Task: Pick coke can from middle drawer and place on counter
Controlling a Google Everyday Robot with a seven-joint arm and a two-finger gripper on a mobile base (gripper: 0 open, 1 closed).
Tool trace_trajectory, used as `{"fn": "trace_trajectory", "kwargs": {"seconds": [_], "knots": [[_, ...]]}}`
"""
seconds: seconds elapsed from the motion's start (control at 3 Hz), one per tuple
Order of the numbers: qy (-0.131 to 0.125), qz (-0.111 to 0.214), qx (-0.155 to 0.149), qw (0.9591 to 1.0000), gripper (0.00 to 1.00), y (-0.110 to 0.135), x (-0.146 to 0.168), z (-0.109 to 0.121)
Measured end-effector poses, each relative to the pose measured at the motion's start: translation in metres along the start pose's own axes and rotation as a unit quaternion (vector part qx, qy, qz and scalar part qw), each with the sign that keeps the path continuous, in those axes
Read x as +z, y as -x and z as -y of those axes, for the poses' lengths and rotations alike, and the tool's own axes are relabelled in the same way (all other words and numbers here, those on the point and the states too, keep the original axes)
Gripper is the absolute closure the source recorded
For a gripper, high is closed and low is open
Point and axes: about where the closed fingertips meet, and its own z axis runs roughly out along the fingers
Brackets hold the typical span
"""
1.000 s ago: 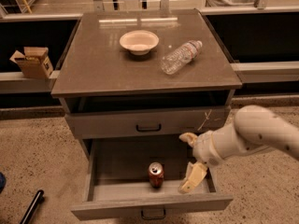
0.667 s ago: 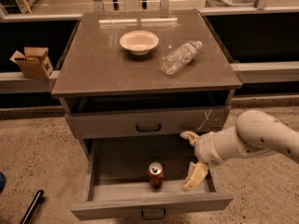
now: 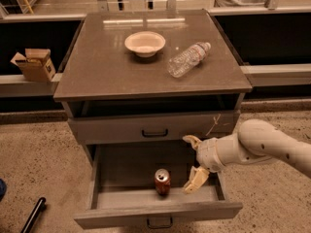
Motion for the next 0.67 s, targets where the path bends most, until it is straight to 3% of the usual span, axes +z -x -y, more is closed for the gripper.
{"fn": "trace_trajectory", "kwargs": {"seconds": [0.67], "knots": [[-0.005, 0.027, 0.021, 0.9994, 0.00, -0.054, 0.089, 0.025]]}}
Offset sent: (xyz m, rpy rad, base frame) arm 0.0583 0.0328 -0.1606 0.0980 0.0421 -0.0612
